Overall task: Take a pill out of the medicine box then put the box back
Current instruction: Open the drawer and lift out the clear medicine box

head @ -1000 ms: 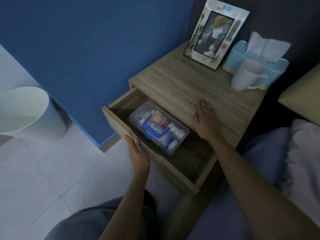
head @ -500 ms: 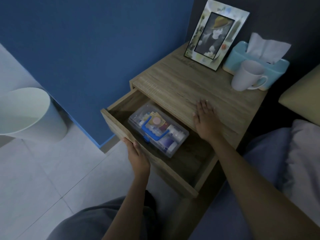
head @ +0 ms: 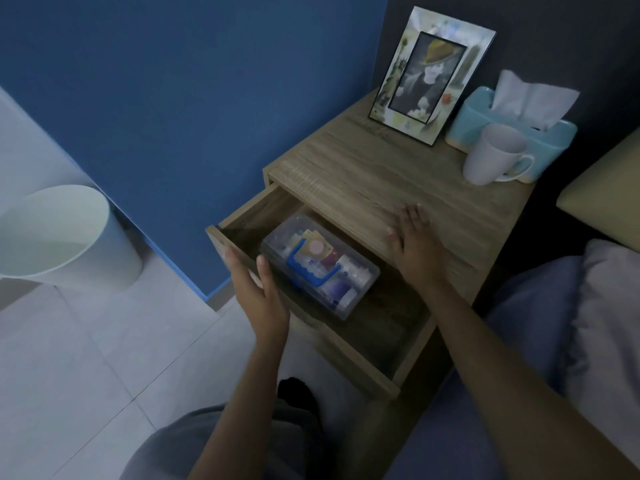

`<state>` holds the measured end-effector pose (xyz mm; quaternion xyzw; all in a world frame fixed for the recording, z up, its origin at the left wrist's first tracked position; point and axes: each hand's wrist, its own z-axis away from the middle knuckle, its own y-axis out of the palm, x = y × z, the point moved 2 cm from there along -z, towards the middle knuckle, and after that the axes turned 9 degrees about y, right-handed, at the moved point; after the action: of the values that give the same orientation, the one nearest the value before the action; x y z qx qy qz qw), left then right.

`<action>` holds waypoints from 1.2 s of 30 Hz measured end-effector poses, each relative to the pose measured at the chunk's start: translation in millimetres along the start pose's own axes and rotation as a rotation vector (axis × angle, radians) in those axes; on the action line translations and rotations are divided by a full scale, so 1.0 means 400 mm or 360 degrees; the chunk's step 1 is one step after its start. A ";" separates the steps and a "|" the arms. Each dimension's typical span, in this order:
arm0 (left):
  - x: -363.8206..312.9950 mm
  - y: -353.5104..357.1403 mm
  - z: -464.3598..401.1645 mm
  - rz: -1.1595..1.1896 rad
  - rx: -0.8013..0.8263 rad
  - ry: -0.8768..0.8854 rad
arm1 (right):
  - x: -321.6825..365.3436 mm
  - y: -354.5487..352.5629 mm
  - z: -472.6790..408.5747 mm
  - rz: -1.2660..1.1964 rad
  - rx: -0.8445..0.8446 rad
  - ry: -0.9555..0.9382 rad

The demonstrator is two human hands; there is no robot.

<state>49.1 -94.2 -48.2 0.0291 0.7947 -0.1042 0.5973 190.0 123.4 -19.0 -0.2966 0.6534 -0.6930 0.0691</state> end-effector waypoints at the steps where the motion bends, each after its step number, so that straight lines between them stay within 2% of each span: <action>1: -0.025 0.005 -0.039 -0.0052 0.0037 0.0177 | 0.012 -0.009 0.026 -0.0120 -0.0107 0.0036; 2: -0.046 0.014 -0.078 -0.0112 0.0097 0.0299 | 0.027 -0.013 0.059 -0.0255 -0.0204 0.0078; 4: -0.067 0.039 -0.148 -0.0213 0.0240 0.0370 | 0.062 -0.005 0.140 -0.0544 -0.0281 0.0131; 7: -0.051 0.086 -0.217 -0.0387 0.0486 0.0254 | 0.103 0.030 0.237 -0.0851 -0.0142 0.0245; 9: -0.025 0.110 -0.240 -0.0509 0.0657 0.0103 | 0.117 0.049 0.261 -0.0924 -0.0104 0.0340; 13: 0.021 0.133 -0.249 -0.0527 0.0874 -0.0119 | 0.140 0.063 0.273 -0.0984 -0.0227 0.0351; 18: 0.046 0.159 -0.262 -0.0758 0.1164 -0.0246 | 0.127 0.121 0.284 -0.1014 -0.0070 0.0580; 20: 0.047 0.168 -0.274 -0.0830 0.1214 -0.0237 | 0.117 0.149 0.263 -0.1165 0.0073 0.0774; 23: 0.058 0.174 -0.285 -0.0932 0.1270 -0.0217 | 0.125 0.178 0.221 -0.1708 0.0262 0.1203; 27: 0.068 0.181 -0.283 -0.0802 0.1382 -0.0454 | 0.153 0.213 0.195 -0.2040 0.0595 0.1786; 31: 0.065 0.170 -0.291 -0.0800 0.1449 -0.0469 | 0.160 0.212 0.205 -0.2050 0.0661 0.1816; 36: 0.037 0.148 -0.302 -0.0938 0.1469 -0.0285 | 0.186 0.196 0.241 -0.2109 0.0592 0.1753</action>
<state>-59.0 -13.5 -37.9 0.0552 0.5872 -0.6064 0.5333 155.0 -6.6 -72.3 -0.2223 0.1640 -0.7302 -0.6249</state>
